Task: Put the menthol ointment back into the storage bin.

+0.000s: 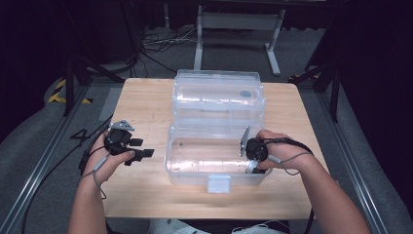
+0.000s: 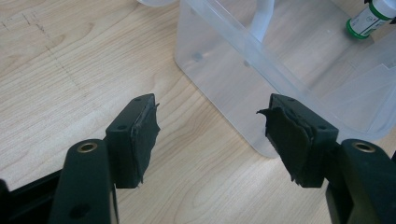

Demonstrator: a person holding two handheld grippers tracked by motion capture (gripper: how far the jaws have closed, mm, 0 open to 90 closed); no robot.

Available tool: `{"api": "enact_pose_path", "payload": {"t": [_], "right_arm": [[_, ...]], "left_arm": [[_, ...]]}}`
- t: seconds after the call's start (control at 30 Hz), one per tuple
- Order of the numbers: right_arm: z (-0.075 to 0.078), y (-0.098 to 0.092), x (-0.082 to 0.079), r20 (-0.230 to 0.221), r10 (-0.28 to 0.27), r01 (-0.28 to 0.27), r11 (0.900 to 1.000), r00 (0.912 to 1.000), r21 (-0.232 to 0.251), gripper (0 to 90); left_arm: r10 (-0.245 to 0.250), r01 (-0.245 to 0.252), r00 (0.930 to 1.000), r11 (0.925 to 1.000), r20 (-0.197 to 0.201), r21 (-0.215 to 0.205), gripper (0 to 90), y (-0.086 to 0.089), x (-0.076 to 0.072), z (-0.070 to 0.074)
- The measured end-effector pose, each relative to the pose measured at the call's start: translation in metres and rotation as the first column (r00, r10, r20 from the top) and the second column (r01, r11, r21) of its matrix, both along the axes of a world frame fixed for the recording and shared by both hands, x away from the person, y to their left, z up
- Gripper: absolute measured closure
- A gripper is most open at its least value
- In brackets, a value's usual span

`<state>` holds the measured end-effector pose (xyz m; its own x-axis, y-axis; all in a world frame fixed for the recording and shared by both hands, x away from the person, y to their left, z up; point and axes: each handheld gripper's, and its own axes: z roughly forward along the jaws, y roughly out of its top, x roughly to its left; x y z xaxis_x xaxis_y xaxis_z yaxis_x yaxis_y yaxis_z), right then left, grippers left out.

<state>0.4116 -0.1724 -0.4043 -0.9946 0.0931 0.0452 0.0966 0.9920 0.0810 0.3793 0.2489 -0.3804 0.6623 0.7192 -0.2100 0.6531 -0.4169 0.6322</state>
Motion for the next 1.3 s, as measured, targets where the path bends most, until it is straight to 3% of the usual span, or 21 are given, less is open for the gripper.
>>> {"api": "enact_pose_path", "payload": {"t": [0.93,1.2,1.3], "right_arm": [[-0.0001,0.0029,-0.0001,-0.013,0.015,-0.015,0.999,0.9998,-0.034,50.3],[0.0011,0.0008,0.0001,-0.016,0.010,-0.011,1.000,0.9998,-0.023,47.8],[0.0045,-0.0020,-0.0012,-0.012,-0.004,0.004,1.000,0.9999,0.005,46.2]], "left_arm": [[-0.002,0.002,1.0000,1.0000,-0.008,0.000,34.6,0.0010,0.0005,-0.0016],[-0.008,0.008,1.0000,1.0000,-0.005,0.003,34.6,-0.0007,0.0006,0.0003],[-0.016,0.016,0.9999,0.9999,-0.004,0.005,34.6,-0.0024,0.0012,0.0015]]}}
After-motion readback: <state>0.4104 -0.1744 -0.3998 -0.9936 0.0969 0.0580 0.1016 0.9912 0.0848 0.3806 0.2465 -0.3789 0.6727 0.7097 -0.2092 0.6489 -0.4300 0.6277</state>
